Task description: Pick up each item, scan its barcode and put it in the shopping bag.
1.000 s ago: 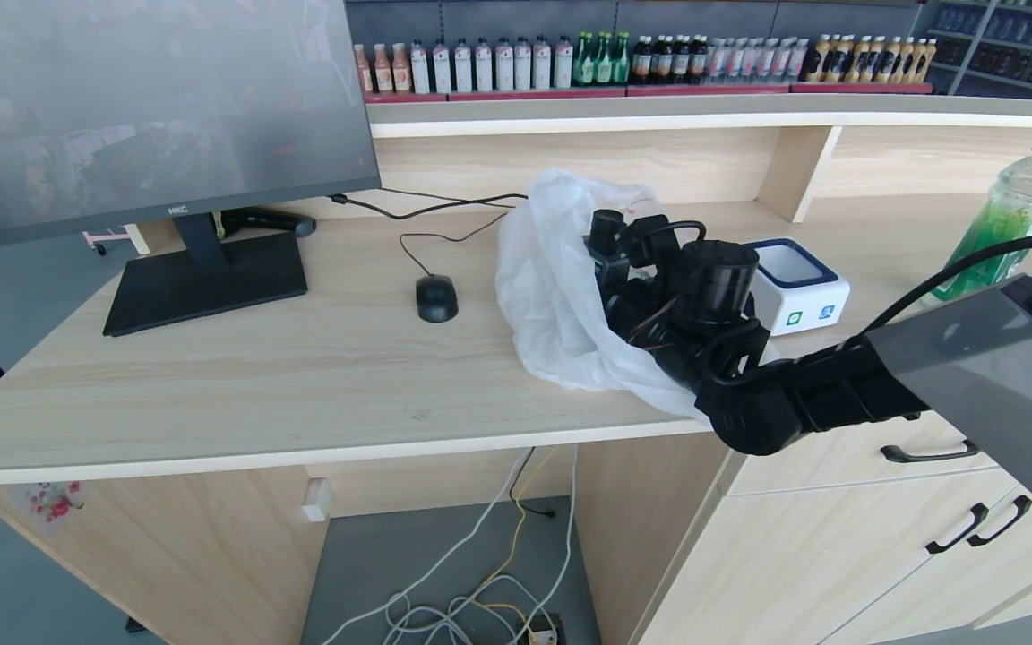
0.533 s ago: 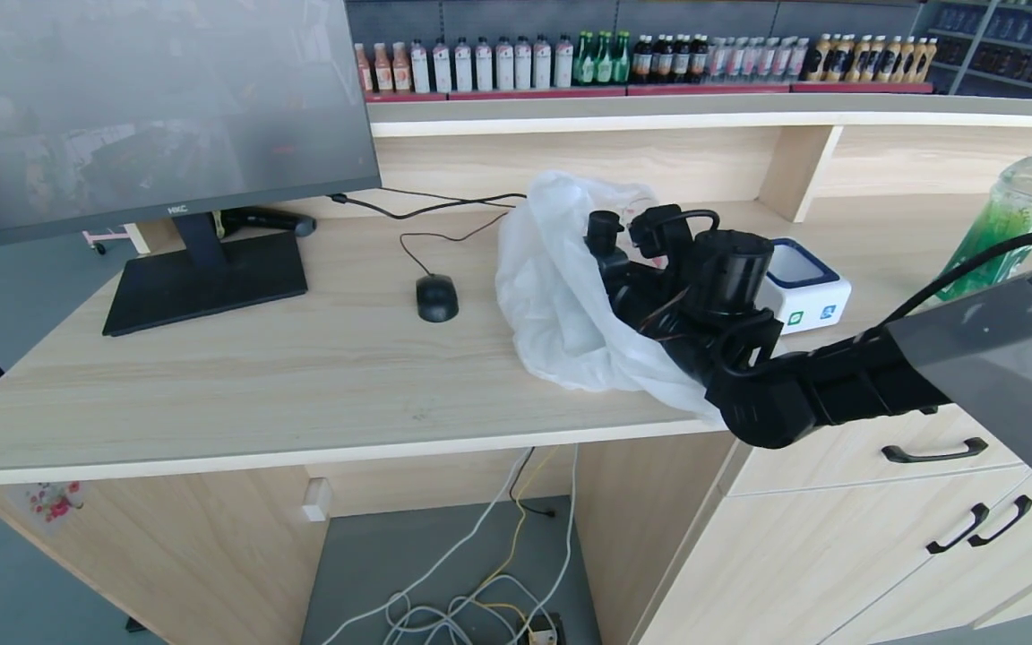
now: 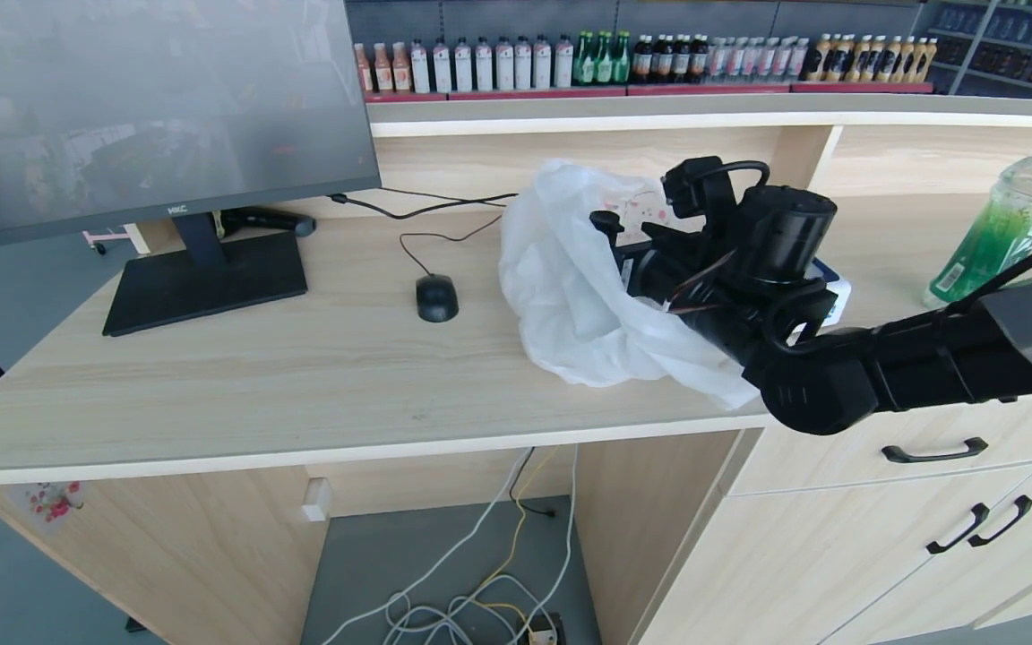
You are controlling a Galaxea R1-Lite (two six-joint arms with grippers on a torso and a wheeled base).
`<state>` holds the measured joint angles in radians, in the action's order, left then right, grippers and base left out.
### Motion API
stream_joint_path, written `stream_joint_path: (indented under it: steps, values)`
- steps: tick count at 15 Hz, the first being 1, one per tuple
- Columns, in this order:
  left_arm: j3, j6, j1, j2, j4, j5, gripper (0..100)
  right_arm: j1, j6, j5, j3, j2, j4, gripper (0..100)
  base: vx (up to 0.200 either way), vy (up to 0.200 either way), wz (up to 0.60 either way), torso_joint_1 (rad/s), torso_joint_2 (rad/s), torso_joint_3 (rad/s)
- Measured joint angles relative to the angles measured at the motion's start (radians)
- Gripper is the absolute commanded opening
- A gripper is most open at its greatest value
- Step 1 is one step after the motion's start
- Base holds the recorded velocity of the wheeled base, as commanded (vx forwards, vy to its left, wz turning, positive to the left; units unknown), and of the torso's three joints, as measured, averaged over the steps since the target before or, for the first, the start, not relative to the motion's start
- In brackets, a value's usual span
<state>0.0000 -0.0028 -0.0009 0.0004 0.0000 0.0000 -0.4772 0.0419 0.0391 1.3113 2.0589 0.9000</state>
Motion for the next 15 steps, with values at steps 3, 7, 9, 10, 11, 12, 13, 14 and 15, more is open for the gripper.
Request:
stream_joint_path:
  steps: [3, 7, 9, 10, 11, 12, 13, 14, 15]
  values:
    - [0.000, 0.000, 0.000, 0.000, 0.000, 0.000, 100, 0.002, 0.044, 0.001, -0.057, -0.059, 0.001, 100, 0.000, 0.000, 0.00, 0.000, 0.00, 0.000]
    - [0.000, 0.000, 0.000, 0.000, 0.000, 0.000, 100, 0.007, 0.084, 0.000, -0.120, -0.093, 0.004, 100, 0.000, 0.000, 0.00, 0.000, 0.00, 0.000]
    - [0.000, 0.000, 0.001, 0.000, 0.000, 0.000, 100, 0.015, 0.078, -0.011, -0.140, -0.093, 0.008, 100, 0.000, 0.000, 0.00, 0.000, 0.00, 0.000]
    - [0.000, 0.000, 0.001, 0.000, 0.000, 0.000, 100, 0.016, 0.077, -0.018, -0.125, -0.093, 0.011, 100, 0.000, 0.000, 0.00, 0.000, 0.00, 0.000]
    - [0.000, 0.000, 0.001, 0.000, 0.000, 0.000, 100, 0.010, 0.081, -0.021, -0.110, -0.093, 0.009, 100, 0.000, 0.000, 0.00, 0.000, 0.00, 0.000]
    - [0.000, 0.000, 0.000, 0.000, 0.000, 0.000, 100, 0.001, 0.084, -0.022, -0.093, -0.093, -0.001, 100, 0.000, 0.000, 0.00, 0.000, 0.00, 0.000]
    - [0.000, 0.000, 0.000, 0.000, 0.000, 0.000, 100, -0.005, 0.089, -0.021, -0.074, -0.093, -0.018, 100, 0.000, 0.000, 0.00, 0.000, 0.00, 0.000]
    - [0.000, 0.000, 0.000, 0.000, 0.000, 0.000, 100, -0.010, 0.090, -0.021, -0.064, -0.091, -0.020, 100, 0.000, 0.000, 0.00, 0.000, 0.00, 0.000]
    - [0.000, 0.000, 0.000, 0.000, 0.000, 0.000, 100, -0.011, 0.090, -0.019, -0.061, -0.090, -0.022, 100, 0.000, 0.000, 0.00, 0.000, 0.00, 0.000]
